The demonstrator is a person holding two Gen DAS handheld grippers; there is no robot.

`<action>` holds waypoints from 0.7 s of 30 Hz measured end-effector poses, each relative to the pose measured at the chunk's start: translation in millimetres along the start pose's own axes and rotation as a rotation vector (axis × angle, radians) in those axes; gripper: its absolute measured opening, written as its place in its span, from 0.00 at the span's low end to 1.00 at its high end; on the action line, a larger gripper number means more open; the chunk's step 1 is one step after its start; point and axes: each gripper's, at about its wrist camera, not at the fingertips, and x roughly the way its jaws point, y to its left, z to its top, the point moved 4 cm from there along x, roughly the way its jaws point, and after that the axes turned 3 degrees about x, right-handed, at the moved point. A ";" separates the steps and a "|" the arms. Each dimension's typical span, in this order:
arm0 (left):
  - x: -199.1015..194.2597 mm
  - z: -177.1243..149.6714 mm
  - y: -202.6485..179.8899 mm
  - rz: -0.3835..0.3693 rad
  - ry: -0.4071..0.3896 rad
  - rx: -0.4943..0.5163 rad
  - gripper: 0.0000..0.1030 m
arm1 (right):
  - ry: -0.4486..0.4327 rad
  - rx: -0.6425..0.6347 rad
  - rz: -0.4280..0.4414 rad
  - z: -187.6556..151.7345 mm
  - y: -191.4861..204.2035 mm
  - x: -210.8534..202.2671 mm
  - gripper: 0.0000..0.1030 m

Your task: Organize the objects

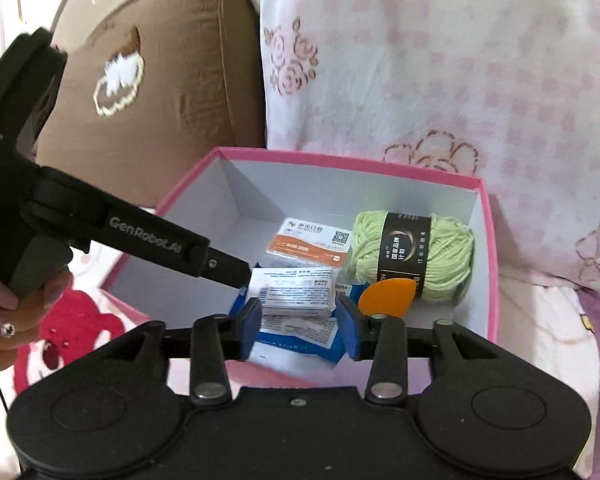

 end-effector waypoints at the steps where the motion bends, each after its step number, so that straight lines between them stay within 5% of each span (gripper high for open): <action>1: -9.0 -1.0 0.1 0.005 -0.006 0.002 0.46 | -0.014 -0.002 -0.005 -0.7 0.5 -6.8 0.50; 21: -100.1 -54.2 -26.6 0.071 -0.019 0.082 0.49 | -0.041 -0.013 -0.046 -13.0 32.9 -115.4 0.61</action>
